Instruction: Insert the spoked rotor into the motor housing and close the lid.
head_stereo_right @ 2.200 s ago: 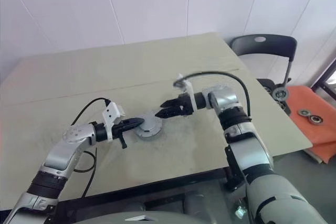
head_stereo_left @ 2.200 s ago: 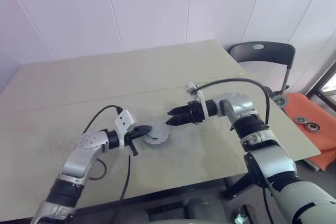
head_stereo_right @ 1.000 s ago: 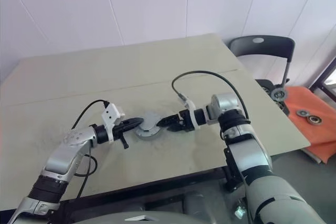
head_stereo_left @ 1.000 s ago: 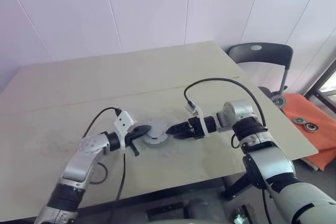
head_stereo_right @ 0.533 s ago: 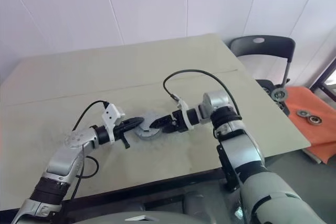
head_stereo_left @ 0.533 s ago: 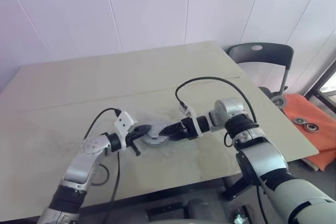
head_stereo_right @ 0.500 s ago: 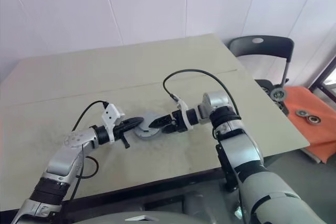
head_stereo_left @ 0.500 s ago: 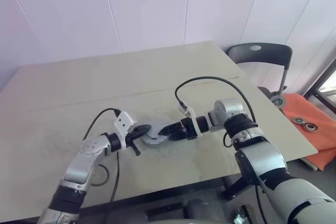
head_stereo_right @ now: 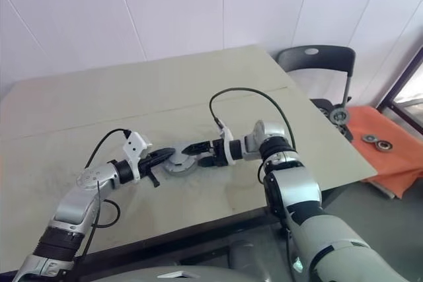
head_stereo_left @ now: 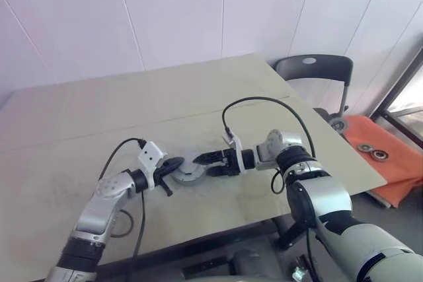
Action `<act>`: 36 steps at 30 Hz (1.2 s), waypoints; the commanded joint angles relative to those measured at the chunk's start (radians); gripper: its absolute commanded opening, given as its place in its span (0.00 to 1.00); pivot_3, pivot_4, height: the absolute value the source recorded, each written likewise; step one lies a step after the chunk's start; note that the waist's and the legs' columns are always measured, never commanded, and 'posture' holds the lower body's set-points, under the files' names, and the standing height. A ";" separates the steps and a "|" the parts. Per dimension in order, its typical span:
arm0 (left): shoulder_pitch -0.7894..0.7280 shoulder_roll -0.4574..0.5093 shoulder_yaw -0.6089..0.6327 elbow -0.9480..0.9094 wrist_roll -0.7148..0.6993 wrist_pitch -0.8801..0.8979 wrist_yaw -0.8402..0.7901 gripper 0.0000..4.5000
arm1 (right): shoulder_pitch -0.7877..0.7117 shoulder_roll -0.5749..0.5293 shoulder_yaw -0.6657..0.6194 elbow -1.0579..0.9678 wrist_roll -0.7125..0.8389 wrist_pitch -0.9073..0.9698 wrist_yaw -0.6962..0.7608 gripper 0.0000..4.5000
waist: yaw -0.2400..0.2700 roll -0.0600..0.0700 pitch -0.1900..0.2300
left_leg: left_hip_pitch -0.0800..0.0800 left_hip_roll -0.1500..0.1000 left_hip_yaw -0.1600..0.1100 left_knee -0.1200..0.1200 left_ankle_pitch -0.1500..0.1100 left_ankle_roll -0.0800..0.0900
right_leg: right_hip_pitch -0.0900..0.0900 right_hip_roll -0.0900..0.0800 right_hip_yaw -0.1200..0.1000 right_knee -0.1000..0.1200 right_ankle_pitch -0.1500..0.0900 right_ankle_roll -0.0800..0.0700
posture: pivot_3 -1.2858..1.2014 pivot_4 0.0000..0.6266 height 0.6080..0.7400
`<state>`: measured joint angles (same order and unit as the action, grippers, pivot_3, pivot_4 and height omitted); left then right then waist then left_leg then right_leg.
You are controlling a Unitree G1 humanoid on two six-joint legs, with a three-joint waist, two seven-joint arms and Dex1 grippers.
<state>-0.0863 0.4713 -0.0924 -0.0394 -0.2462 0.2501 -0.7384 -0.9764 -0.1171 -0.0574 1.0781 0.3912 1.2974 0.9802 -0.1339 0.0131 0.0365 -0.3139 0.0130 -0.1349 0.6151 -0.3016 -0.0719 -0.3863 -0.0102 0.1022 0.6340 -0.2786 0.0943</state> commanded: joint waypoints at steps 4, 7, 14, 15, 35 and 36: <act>0.019 0.003 -0.058 0.069 0.044 0.046 -0.016 0.00 | 0.014 0.037 0.035 -0.029 0.002 -0.019 0.067 1.00 | 0.000 0.000 0.000 | 0.005 0.000 0.000 0.000 0.000 0.000 | 0.000 0.000 0.000 0.000 0.000 0.000 | 0.52 0.00 1.00; 0.017 0.002 -0.055 0.072 0.044 0.045 -0.017 0.00 | 0.030 0.034 0.051 -0.030 -0.006 -0.024 0.100 1.00 | 0.001 0.000 0.000 | 0.006 0.000 0.000 -0.001 0.000 0.000 | 0.000 0.000 0.000 0.000 0.000 0.000 | 0.52 0.00 1.00; 0.019 0.021 -0.024 0.064 0.031 0.045 -0.027 0.00 | 0.029 0.037 0.070 -0.032 -0.017 -0.033 0.125 0.80 | 0.000 0.000 0.000 | 0.004 0.000 0.000 -0.003 0.000 0.000 | -0.003 0.000 0.000 0.000 0.000 0.000 | 0.52 0.00 1.00; 0.019 0.023 -0.018 0.064 0.029 0.045 -0.028 0.00 | 0.029 0.038 0.072 -0.031 -0.017 -0.034 0.127 0.72 | 0.001 0.000 0.000 | 0.003 0.000 0.000 -0.003 0.000 0.000 | -0.004 0.000 0.000 0.000 0.000 0.000 | 0.52 0.00 1.00; 0.028 0.031 0.033 0.059 0.011 0.049 -0.024 0.00 | 0.032 0.043 0.074 -0.028 -0.031 -0.068 0.120 0.28 | 0.002 0.000 0.000 | -0.005 0.000 -0.001 -0.002 0.000 0.000 | -0.010 0.001 0.000 0.001 0.003 0.002 | 0.52 0.00 1.00; 0.028 0.030 0.033 0.059 0.012 0.049 -0.024 0.00 | 0.031 0.045 0.065 -0.024 -0.029 -0.071 0.111 0.28 | 0.002 0.000 0.000 | -0.005 0.000 -0.001 -0.002 0.000 0.000 | -0.010 0.001 0.000 0.001 0.003 0.002 | 0.52 0.00 1.00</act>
<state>-0.0810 0.4939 -0.0270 -0.0329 -0.2668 0.2573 -0.7636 -0.9344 -0.1075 0.0191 1.0561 0.3570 1.2582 1.1066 -0.1319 0.0130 0.0367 -0.3185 0.0130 -0.1361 0.6132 -0.3018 -0.0715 -0.3967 -0.0096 0.1022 0.6351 -0.2754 0.0958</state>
